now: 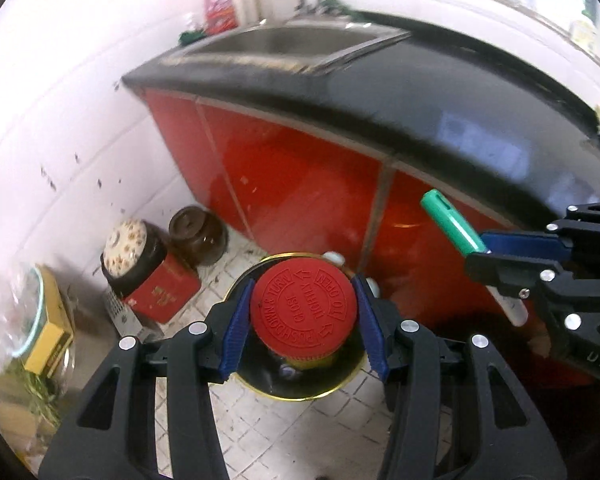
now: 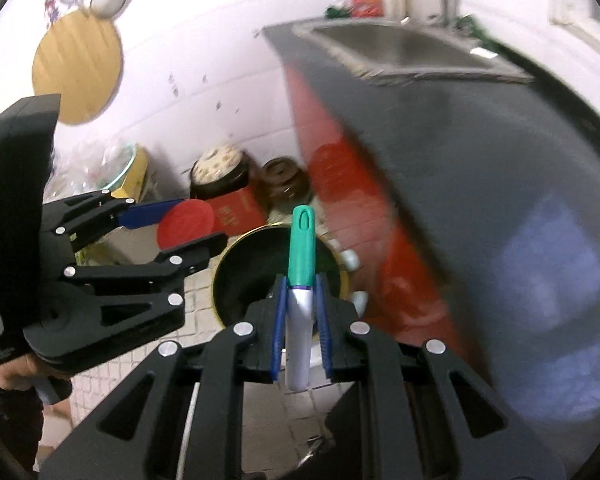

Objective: Collect trash
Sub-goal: 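Carry the red lid and marker to the black bin and release both, then move both tools back toward the counter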

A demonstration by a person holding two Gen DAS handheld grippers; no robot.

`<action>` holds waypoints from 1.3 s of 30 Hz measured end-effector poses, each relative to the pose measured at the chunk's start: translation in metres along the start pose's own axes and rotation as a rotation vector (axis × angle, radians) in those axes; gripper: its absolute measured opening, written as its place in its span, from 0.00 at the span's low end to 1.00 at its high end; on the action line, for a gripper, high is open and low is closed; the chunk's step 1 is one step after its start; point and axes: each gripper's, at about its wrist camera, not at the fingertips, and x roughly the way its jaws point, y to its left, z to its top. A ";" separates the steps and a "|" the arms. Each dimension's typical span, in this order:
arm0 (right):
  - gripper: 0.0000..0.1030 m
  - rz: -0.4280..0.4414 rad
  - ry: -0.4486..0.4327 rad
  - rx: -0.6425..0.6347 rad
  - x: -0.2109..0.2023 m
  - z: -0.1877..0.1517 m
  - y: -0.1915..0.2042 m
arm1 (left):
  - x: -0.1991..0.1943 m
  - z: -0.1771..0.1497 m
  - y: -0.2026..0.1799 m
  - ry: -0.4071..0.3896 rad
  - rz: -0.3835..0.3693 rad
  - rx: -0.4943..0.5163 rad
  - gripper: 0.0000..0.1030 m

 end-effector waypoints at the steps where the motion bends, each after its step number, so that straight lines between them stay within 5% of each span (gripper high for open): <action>1: 0.15 0.007 0.017 -0.007 0.016 0.003 0.005 | 0.009 -0.005 0.006 0.005 0.000 -0.008 0.47; 9: 0.15 -0.004 0.113 0.006 0.110 0.017 0.012 | 0.084 -0.038 0.045 0.031 -0.002 -0.071 0.47; 21: 0.15 -0.025 0.159 0.017 0.144 0.021 0.005 | 0.122 -0.046 0.056 0.075 -0.026 -0.113 0.49; 23: 0.16 -0.027 0.157 0.008 0.144 0.023 0.007 | 0.121 -0.048 0.056 0.079 -0.008 -0.108 0.70; 25: 0.40 -0.022 0.148 0.002 0.141 0.023 0.008 | 0.119 -0.049 0.057 0.070 0.012 -0.102 0.75; 27: 0.53 -0.019 0.125 -0.010 0.132 0.023 0.010 | 0.118 -0.050 0.057 0.082 0.020 -0.095 0.78; 34: 0.61 -0.015 0.087 -0.012 0.097 0.020 0.015 | 0.102 -0.049 0.053 0.076 0.023 -0.088 0.80; 39: 0.70 -0.030 0.016 -0.005 0.029 0.012 0.019 | 0.057 -0.033 0.040 0.019 0.021 -0.080 0.87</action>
